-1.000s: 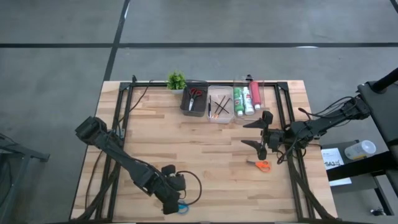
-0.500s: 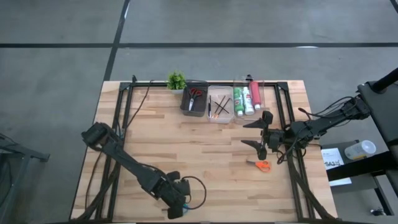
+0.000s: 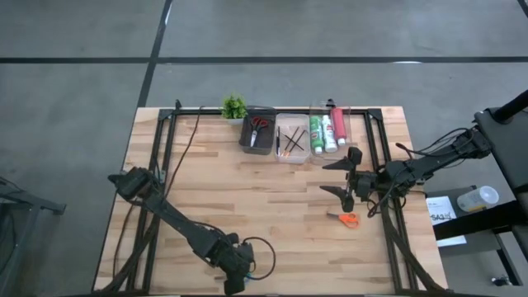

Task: Pick & Place Paint Supplies
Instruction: Put the blue scissors into the black bin

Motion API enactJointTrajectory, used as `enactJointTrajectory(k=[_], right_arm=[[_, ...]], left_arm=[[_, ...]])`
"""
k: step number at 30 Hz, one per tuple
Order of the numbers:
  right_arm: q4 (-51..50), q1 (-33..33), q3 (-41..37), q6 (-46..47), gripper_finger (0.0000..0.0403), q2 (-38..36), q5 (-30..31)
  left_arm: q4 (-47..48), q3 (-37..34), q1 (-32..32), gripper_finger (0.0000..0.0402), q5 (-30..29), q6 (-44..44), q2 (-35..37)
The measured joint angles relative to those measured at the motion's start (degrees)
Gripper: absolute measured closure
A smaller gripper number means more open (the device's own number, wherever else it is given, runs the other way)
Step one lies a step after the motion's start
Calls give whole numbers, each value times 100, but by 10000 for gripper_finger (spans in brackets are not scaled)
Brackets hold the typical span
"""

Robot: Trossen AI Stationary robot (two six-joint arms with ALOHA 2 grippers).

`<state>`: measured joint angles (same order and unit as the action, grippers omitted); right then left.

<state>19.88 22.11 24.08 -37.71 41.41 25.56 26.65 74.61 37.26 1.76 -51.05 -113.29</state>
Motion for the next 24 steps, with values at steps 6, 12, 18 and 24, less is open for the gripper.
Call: enactJointTrajectory(k=[6,12,18,24], right_arm=[[0,0,-1,1,115,-2,0],[0,0,0,2,115,0,0],[0,-2,1,4,115,-2,0],[0,-4,1,4,115,-2,0]], left_arm=[[-58,-93,0,300,42,-33,-88],[-520,-457,-1,300,97,-304,-75],[-548,-463,-11,300,92,-304,-80],[-548,-455,-11,300,89,-304,-80]])
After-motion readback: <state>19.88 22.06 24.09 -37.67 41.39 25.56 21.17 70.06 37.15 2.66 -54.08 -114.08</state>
